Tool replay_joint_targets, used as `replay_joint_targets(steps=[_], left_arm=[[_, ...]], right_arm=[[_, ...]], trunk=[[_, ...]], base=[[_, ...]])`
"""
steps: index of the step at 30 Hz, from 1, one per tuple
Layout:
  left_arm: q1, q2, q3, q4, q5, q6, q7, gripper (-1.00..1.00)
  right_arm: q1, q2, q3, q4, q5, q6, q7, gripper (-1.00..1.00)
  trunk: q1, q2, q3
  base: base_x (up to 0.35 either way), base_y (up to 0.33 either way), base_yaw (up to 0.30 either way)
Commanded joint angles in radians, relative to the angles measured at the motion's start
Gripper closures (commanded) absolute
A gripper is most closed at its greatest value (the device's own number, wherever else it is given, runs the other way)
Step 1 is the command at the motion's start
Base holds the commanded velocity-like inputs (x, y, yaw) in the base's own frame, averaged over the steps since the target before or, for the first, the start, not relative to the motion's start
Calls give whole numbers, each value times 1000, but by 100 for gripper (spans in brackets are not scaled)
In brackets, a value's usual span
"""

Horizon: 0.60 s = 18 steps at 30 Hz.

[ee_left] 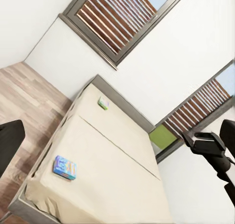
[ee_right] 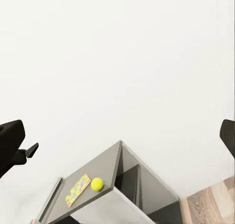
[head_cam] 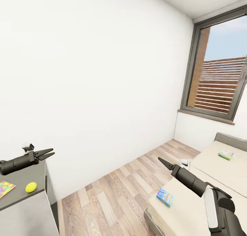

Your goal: Put all the toys in the child's room - the three board games (two on the bed and one on the table), the two jigsaw puzzles on the table, and the tennis ball on the table - inside the toy box on the table in the child's room.

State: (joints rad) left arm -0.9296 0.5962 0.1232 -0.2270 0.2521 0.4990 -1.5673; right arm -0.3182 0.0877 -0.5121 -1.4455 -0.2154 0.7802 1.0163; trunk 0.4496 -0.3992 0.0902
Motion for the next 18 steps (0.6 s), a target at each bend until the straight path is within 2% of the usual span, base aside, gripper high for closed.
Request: replay_joint_targets(steps=[1,18], left_arm=[[0,0,-1,0,1,11,-4,-100],[0,0,-1,0,0,10,-4,-100]], right_arm=[[-1,1,-2,0,-2,4,2,-100],[-1,0,-2,0,-1,1,2,-100]], trunk=[[0,-1,-1],[0,-1,-8]], base=[[0,0,-265],[0,0,-265]])
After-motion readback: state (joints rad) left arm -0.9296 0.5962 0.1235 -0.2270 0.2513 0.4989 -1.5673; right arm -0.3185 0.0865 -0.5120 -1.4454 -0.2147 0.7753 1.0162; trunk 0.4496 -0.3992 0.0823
